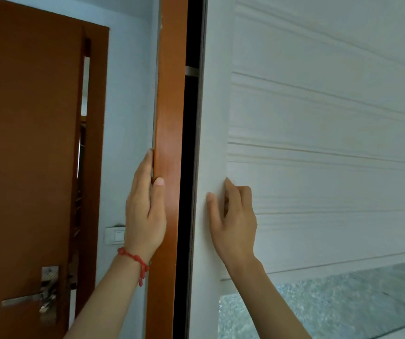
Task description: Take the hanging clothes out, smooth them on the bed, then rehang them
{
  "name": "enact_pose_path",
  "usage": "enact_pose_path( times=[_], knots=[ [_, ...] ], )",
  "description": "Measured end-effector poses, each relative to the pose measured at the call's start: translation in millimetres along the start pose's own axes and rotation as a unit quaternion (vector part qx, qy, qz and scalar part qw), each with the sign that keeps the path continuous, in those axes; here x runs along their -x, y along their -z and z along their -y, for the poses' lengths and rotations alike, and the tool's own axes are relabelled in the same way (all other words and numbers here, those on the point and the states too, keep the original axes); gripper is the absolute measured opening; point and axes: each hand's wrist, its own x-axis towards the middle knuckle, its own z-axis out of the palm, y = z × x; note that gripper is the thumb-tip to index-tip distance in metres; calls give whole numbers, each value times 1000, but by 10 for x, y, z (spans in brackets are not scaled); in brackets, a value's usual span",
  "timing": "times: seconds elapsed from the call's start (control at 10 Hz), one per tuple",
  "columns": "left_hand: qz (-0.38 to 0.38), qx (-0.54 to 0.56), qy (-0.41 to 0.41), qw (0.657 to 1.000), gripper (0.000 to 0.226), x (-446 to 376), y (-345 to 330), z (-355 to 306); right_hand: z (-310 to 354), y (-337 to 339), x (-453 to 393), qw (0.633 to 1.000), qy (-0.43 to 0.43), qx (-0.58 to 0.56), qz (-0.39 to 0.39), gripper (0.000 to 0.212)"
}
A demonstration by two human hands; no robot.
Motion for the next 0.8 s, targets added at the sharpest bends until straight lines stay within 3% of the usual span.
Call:
enact_pose_path(
  times=[0.6,0.8],
  knots=[
    [-17,-10,-5,1000,46,-2,-39,56,66,-98,32,998,61,-12,20,52],
    [2,5,45,999,43,-46,142,-144,-95,262,-157,987,102,-100,73,35]
  ],
)
